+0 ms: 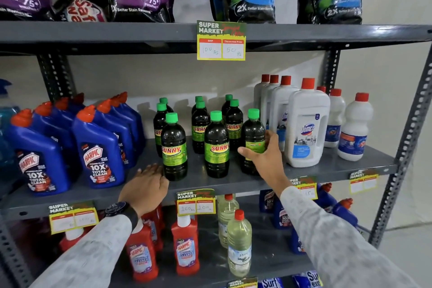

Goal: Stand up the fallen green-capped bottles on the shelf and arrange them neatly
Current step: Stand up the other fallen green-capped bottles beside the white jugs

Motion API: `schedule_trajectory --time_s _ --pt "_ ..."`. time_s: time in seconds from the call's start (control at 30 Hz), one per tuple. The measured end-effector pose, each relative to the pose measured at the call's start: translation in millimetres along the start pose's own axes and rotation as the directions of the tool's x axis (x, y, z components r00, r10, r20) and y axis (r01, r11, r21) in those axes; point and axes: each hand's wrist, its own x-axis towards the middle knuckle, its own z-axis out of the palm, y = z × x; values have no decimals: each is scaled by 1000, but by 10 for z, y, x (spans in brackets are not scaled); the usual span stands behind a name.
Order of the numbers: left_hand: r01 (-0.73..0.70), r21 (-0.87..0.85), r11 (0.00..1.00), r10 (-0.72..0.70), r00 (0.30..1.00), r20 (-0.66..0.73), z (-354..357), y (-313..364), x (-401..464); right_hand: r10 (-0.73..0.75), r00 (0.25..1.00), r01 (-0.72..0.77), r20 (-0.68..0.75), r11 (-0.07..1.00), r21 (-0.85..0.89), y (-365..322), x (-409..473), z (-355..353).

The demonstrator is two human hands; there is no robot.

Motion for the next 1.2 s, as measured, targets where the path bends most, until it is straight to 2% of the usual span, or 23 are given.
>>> schedule_trajectory --time_s 0.07,0.17,0.3,0.37,0.43,0.53,0.67,0.8,0.97,1.2 --pt "0 3 1000 0 1000 -5 -1 4 -6 43 990 -62 134 988 138 42 63 -66" --pt "0 9 1000 0 1000 -3 -3 2 -1 53 971 -95 231 980 176 93 101 -126" --pt "2 12 1000 -2 1000 -5 17 -8 13 57 991 -65 121 996 61 149 66 -57" --pt "4 8 1000 -4 1000 1 33 -23 19 35 998 -33 56 999 -36 112 14 -6" --pt "6 -2 1000 -6 1000 9 43 -28 14 1 1000 0 18 998 -61 80 -25 26" --pt "6 -4 1000 -6 1000 8 70 -30 -14 -8 999 9 41 999 -39 97 -34 -13" --pt "11 1 1000 -11 1000 -1 69 -62 -14 8 984 -32 181 991 132 178 -41 -111" --pt "11 3 1000 -11 1000 -3 51 -55 26 33 993 -49 117 989 137 225 -37 -138" --pt "7 3 1000 -7 1000 -8 42 -49 20 -16 999 14 30 998 67 223 -43 -73" --pt "-1 20 1000 2 1000 -12 56 -54 33 -45 999 45 11 998 34 228 -69 -69"
